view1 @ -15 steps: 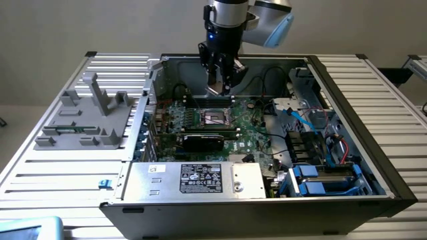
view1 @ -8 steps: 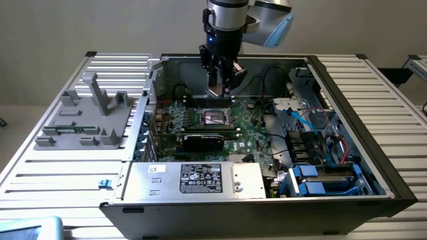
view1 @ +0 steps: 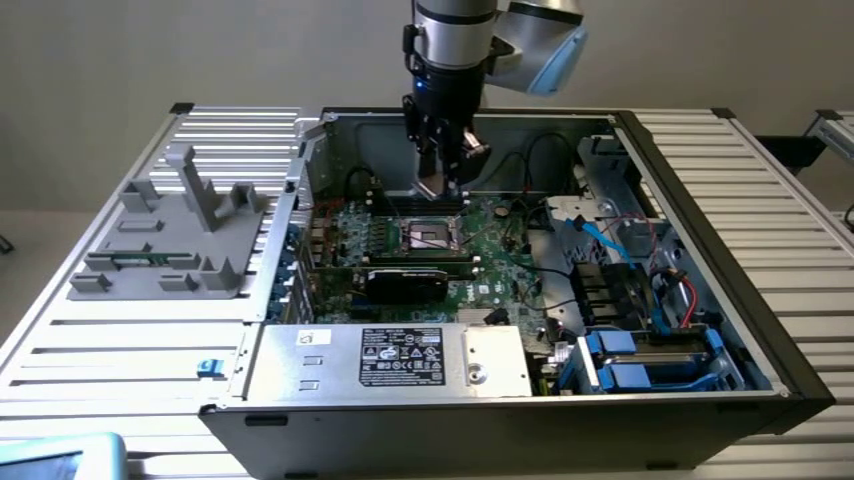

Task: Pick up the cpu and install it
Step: 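Place the cpu into insertion slot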

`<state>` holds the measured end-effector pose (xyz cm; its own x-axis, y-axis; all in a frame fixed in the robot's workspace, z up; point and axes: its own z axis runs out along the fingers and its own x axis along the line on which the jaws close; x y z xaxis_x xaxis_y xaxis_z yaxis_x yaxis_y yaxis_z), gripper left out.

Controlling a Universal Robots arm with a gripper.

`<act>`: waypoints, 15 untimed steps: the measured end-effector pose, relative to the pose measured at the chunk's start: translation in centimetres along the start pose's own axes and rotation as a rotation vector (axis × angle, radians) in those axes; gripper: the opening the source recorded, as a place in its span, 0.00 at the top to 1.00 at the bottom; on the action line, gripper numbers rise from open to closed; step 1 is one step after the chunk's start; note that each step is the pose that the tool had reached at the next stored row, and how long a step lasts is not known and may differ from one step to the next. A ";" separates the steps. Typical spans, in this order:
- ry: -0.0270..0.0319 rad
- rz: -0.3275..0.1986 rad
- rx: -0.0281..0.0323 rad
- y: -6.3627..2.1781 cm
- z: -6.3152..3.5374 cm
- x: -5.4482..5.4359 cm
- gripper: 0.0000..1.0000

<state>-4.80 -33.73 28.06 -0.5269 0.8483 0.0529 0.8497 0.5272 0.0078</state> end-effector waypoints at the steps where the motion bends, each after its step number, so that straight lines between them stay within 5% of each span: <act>1: -0.0003 0.015 -0.0005 0.00 0.01 0.0 0.45; 15: -0.0019 0.249 -0.0133 0.00 0.43 0.0 0.45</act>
<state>-4.80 -33.73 27.63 -0.3017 0.9519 0.0529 0.9534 0.3017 0.0079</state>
